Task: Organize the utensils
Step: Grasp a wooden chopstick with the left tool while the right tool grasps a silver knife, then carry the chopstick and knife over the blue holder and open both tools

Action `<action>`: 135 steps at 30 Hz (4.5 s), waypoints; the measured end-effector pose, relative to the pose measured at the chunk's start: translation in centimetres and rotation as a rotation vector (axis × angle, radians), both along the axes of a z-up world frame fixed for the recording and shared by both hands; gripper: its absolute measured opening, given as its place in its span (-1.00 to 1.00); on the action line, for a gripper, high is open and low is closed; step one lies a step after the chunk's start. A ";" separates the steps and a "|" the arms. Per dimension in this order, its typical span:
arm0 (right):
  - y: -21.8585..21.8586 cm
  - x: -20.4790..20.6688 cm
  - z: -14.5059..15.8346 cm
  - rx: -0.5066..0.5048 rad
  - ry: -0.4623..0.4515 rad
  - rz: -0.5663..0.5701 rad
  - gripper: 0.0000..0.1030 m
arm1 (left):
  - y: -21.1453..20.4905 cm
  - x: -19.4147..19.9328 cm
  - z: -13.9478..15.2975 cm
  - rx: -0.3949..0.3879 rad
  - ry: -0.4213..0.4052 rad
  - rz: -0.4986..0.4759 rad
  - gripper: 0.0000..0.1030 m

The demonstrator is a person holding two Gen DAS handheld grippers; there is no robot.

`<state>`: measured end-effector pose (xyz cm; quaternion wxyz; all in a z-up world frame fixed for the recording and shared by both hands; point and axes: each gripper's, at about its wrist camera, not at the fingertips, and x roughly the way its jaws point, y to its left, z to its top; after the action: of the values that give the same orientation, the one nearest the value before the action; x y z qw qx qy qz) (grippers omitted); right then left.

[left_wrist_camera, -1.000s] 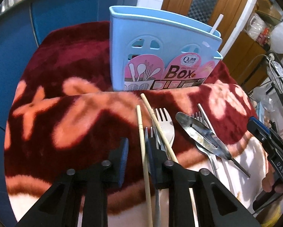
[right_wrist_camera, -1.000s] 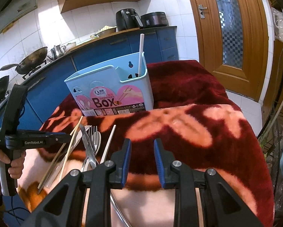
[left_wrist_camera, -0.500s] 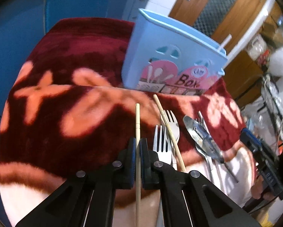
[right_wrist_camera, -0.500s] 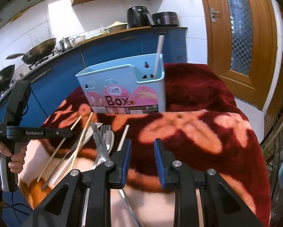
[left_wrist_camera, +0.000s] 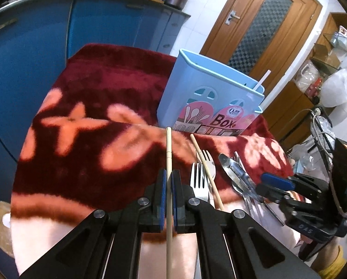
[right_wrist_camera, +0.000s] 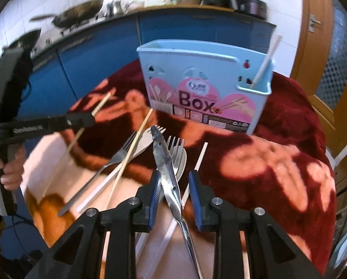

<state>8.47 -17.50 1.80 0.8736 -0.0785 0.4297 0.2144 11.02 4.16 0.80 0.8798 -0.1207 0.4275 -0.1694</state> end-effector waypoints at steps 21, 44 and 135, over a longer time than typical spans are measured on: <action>3.0 2.6 -0.4 -0.022 0.094 0.081 -0.94 | 1.0 -1.4 0.7 -0.057 -0.053 0.002 -0.92; -5.0 -3.9 6.4 0.358 -0.367 -0.183 -0.95 | -0.9 -2.4 4.9 -0.148 -0.227 0.046 -0.92; -7.3 9.0 8.2 0.459 -0.581 -0.232 -0.57 | -4.3 8.5 6.9 -0.010 -0.637 0.200 -0.38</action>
<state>17.50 -24.77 10.01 0.9723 0.1106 0.1110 0.1737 19.48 -0.15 7.71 0.9808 -0.1073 0.1165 -0.1136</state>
